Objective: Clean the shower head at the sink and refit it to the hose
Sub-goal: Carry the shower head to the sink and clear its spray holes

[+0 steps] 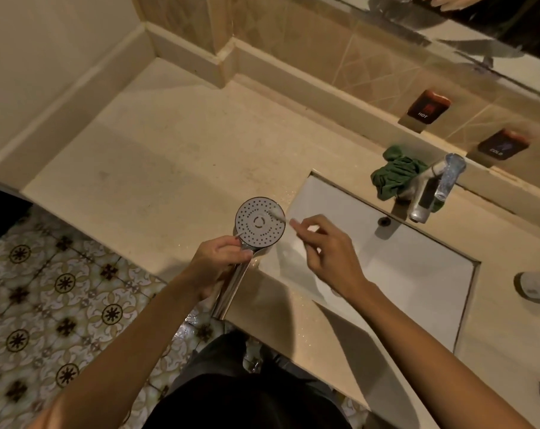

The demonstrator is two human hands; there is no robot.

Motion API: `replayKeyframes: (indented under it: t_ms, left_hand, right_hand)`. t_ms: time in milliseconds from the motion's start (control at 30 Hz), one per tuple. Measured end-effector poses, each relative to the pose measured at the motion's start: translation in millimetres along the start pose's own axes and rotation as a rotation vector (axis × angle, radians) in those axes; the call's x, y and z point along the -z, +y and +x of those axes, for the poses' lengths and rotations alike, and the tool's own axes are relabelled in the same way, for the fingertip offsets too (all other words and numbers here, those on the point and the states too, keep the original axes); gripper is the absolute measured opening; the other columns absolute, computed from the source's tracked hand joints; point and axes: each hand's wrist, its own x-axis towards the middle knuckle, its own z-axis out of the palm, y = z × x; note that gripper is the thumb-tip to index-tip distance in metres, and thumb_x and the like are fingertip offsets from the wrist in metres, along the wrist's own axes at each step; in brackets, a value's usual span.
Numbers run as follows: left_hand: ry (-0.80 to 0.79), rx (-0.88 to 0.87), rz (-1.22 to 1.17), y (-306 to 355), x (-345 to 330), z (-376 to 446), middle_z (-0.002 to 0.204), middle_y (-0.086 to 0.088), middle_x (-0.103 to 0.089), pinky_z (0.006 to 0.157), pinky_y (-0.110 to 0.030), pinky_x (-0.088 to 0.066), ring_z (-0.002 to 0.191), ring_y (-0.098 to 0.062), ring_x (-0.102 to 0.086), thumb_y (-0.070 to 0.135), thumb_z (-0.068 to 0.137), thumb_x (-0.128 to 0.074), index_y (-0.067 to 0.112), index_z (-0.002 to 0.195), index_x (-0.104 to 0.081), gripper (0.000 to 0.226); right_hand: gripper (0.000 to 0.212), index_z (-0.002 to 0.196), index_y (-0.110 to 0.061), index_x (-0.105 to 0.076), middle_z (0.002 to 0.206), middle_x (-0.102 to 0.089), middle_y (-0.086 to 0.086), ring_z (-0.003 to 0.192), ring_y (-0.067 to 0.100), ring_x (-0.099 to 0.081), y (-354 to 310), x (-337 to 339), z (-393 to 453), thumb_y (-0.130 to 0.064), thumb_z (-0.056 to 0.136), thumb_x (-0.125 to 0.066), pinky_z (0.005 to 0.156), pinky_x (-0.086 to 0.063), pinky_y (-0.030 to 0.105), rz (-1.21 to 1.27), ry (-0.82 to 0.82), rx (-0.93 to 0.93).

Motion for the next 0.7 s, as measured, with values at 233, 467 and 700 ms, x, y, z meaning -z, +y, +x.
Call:
replayKeyframes:
  t_ms: [233,467,700]
  left_hand:
    - [-0.088,0.003,-0.017,4.9,-18.4,-8.8,0.100,-0.013,-0.073,0.071,-0.031,-0.055,0.086,-0.024,-0.066,0.009,0.089,-0.068,0.004,0.117,-0.070,0.029]
    - [-0.047,0.008,-0.012,9.5,-32.4,-9.9,0.087,-0.011,-0.068,0.066,-0.028,-0.055,0.078,-0.021,-0.066,0.009,0.091,-0.067,-0.002,0.112,-0.069,0.024]
    - [0.000,0.045,-0.035,6.3,-37.4,-9.8,0.084,-0.014,-0.066,0.061,-0.027,-0.052,0.074,-0.022,-0.065,0.008,0.092,-0.065,-0.003,0.103,-0.071,0.017]
  right_hand:
    - [0.049,0.129,-0.006,-0.073,0.109,-0.070,0.018,0.060,0.029,-0.065,0.0,7.7,-12.6,0.014,0.084,-0.068,0.053,-0.057,0.043,0.000,0.022,-0.013]
    - [0.052,0.128,-0.008,-0.073,0.108,-0.071,0.016,0.054,0.028,-0.062,-6.2,0.6,-25.5,0.015,0.082,-0.070,0.050,-0.056,0.041,-0.014,0.038,-0.060]
    - [0.051,0.126,-0.007,-0.073,0.109,-0.071,0.015,0.056,0.028,-0.062,-2.1,-4.6,-33.3,0.015,0.080,-0.069,0.048,-0.055,0.036,-0.064,0.040,-0.068]
